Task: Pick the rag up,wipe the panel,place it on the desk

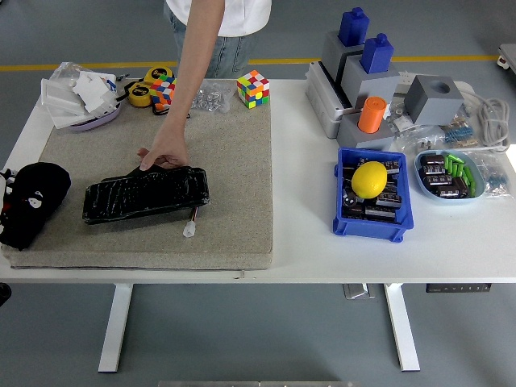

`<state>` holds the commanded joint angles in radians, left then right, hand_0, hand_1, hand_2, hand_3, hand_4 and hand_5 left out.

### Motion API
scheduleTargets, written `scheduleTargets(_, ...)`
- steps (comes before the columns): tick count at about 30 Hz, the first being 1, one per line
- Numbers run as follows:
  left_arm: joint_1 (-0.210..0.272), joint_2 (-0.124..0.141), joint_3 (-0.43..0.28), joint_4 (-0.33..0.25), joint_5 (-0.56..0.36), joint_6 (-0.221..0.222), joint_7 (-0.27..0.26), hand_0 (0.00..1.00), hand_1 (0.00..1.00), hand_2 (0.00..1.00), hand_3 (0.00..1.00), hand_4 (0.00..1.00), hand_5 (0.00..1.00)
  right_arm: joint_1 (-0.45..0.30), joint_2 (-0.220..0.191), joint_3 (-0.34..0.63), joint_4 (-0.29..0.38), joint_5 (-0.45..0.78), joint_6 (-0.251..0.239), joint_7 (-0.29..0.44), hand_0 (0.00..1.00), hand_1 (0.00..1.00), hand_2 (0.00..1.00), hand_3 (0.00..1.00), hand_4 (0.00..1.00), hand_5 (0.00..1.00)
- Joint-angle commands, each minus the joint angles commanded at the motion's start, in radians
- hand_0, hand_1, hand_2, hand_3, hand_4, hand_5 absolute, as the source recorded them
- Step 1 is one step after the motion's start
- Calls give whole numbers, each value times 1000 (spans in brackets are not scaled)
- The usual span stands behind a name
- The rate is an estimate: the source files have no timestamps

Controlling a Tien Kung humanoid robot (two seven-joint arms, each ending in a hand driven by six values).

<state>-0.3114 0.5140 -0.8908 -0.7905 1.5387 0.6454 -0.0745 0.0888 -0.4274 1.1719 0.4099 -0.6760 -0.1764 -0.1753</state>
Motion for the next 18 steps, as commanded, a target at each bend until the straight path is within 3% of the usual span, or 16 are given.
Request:
scheduleTargets(4, 4, 3, -5, -5, 4, 0, 0, 352, 510, 542, 640, 763, 495, -3, -2, 1, 0, 0, 0, -1, 740, 631, 689, 595, 964, 580)
scheduleTargets(5, 6, 4, -6, -5, 6, 0, 2, 368, 536, 586, 691, 857, 537, -4, -2, 1, 0, -1, 0, -1, 740, 629, 689, 595, 964, 580)
scheduleTargets(10, 15, 12, -22, -18, 16, 0, 1, 368, 536, 586, 691, 857, 537, -5, -3, 0, -2, 0, 0, -1, 740, 629, 689, 595, 964, 580)
scheduleTargets(11, 17, 15, -25, -24, 19, 0, 3, 371, 547, 607, 729, 998, 659, -5, -3, 0, -2, 0, 0, -1, 740, 629, 688, 595, 964, 580)
scheduleTargets(16, 20, 26, -30, -47, 13, 0, -10, 371, 547, 607, 729, 998, 659, -3, -3, -1, -4, 1, 0, 0, 740, 629, 688, 595, 964, 580)
scheduleTargets(17, 21, 27, -32, -49, 11, 0, -12, 375, 550, 614, 731, 998, 735, -2, -3, -1, -4, 1, 0, 0, 740, 630, 688, 595, 964, 579)
scheduleTargets(18, 22, 28, -34, -51, 10, 0, -11, 375, 550, 614, 731, 998, 735, -2, -3, -1, -4, 1, 0, 0, 740, 630, 688, 595, 964, 579)
